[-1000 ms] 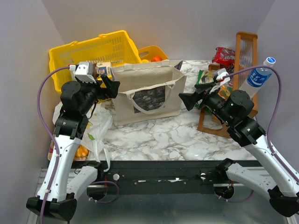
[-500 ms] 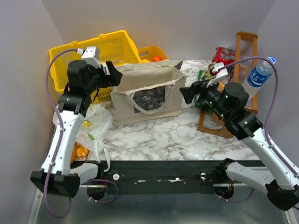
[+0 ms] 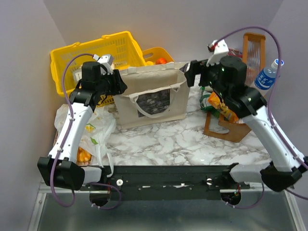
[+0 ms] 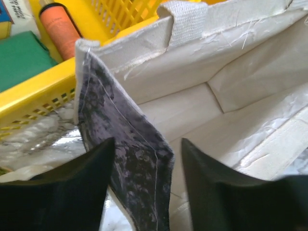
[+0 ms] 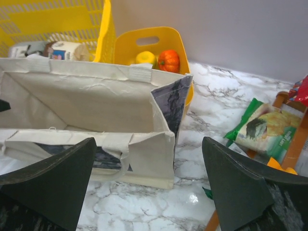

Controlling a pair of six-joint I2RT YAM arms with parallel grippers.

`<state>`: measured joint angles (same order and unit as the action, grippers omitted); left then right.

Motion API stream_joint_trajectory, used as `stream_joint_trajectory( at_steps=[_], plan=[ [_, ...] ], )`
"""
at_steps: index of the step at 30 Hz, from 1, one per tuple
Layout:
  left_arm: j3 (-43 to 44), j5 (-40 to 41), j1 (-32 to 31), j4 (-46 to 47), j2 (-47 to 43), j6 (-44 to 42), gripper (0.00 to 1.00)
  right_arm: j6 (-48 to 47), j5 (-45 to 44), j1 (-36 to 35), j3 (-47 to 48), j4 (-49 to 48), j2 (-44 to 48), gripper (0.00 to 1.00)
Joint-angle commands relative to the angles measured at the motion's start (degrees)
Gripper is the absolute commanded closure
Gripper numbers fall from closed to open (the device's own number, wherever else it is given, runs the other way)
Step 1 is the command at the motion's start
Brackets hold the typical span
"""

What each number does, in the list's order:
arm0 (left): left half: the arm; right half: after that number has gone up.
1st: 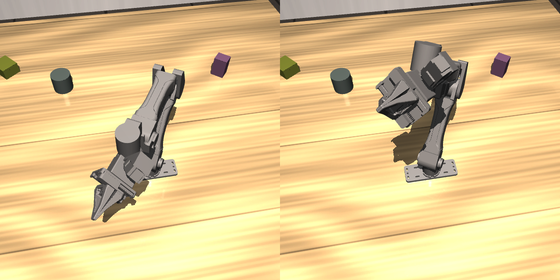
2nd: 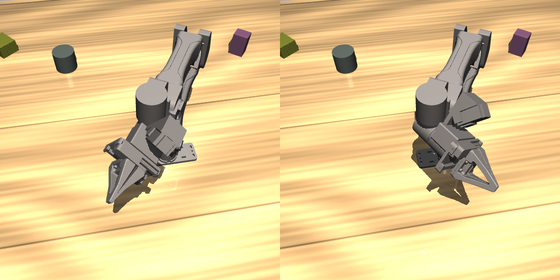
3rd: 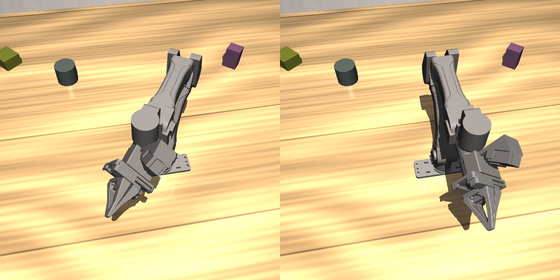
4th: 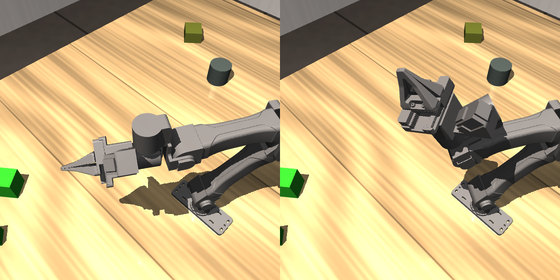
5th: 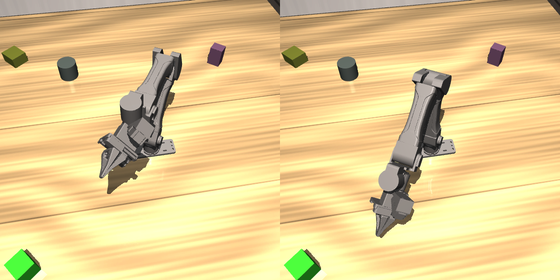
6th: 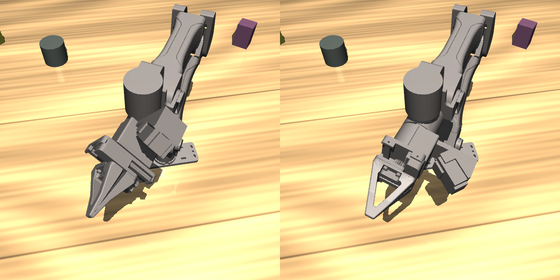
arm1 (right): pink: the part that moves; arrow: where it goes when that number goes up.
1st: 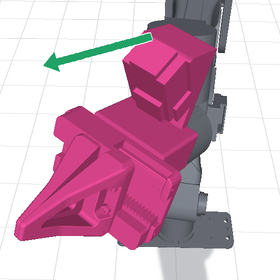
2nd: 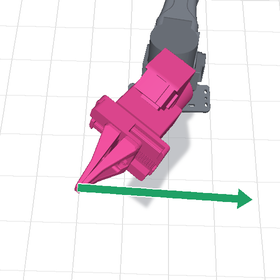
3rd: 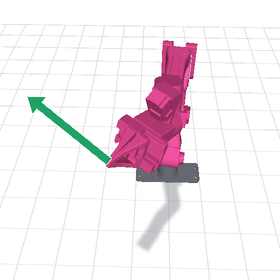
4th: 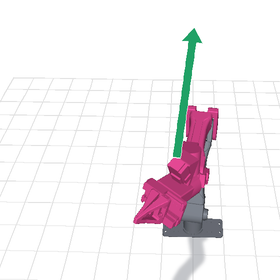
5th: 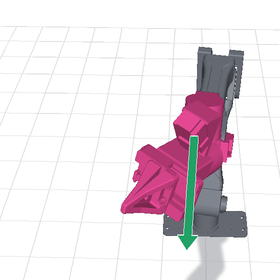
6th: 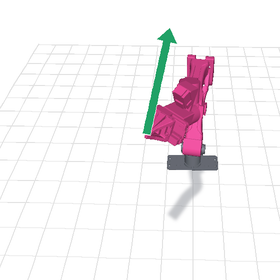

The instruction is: Place the mixed food into the grocery bags and tie them

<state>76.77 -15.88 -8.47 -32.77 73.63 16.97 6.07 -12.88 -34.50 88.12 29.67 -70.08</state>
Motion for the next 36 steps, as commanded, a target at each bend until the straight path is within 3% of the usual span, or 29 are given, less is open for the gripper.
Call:
stream_joint_trajectory(
  at_steps=[1, 7, 13, 15, 16, 17, 19, 20, 22, 23, 25, 27, 28, 31, 34, 36],
  plan=[
    [-2.4, -3.9, -1.1, 0.7, -0.1, -1.3, 0.58, -0.6, -4.9, -0.2, 12.0, 16.4, -11.5, 0.0],
    [-7.3, -3.7, -1.8, 2.9, -5.3, 0.2, 0.85, -1.3, -4.1, -0.2, 20.2, 21.0, -21.6, 0.0],
    [-10.2, -5.0, -1.9, 2.6, -8.4, 0.7, 0.96, -1.7, -3.9, -0.2, 19.8, 18.8, -26.3, 0.01],
    [-11.0, -4.2, -1.9, 1.8, -9.3, 0.5, 0.96, -1.6, -6.7, -0.1, 20.1, 18.8, -28.6, 0.07],
    [-11.1, -3.9, -1.8, 1.5, -10.2, 0.4, 0.96, -1.1, -7.8, 0.3, 20.2, 18.8, -29.1, 0.11],
    [-11.3, -3.5, -1.9, 1.1, -10.8, 0.3, 0.96, -0.9, -8.6, 0.7, 20.1, 19.0, -29.7, 0.24],
    [-11.6, -2.8, -1.9, 0.2, -13.2, 0.9, 0.96, -0.4, -7.8, 2.7, 19.2, 18.8, -29.4, 0.39],
    [-12.3, -2.7, -1.9, 0.0, -14.2, 1.2, 0.96, -0.4, -6.7, 3.4, 18.9, 18.6, -29.3, 0.59],
    [-12.9, -3.5, -1.9, -0.7, -17.6, 2.4, 0.96, -1.1, -6.6, 4.8, 18.7, 17.5, -28.6, 0.82],
    [-13.2, -4.5, -1.9, -0.9, -18.8, 2.5, 0.96, -2.9, -6.8, 5.8, 19.2, 17.3, -28.6, 0.99],
    [-14.0, -8.2, -2.0, -1.7, -21.9, 2.5, 0.96, -6.2, -7.3, 6.1, 19.7, 15.8, -28.3, 0.99],
    [-15.1, -11.8, -2.3, -2.6, -23.7, 1.6, 0.84, -10.4, -3.1, 6.1, 19.6, 12.8, -27.8, 0.99],
    [-15.2, -13.4, -2.4, -3.3, -24.7, 0.8, 0.55, -12.1, -0.5, 6.1, 18.5, 11.1, -26.7, 0.99],
    [-13.9, -12.6, -2.6, -7.2, -26.1, -2.5, 0.13, -18.2, 11.4, 6.1, 14.2, 4.8, -24.3, 0.99],
    [-8.9, -0.6, -2.6, -8.9, -27.7, -5.5, 0.01, -22.6, 21.0, 6.1, 11.4, 0.6, -23.1, 0.99],
    [-5.2, 3.6, -2.6, -7.4, -27.8, -7.5, 0.01, -25.1, 26.6, 6.1, 10.8, -0.9, -22.4, 0.99]
  ],
)
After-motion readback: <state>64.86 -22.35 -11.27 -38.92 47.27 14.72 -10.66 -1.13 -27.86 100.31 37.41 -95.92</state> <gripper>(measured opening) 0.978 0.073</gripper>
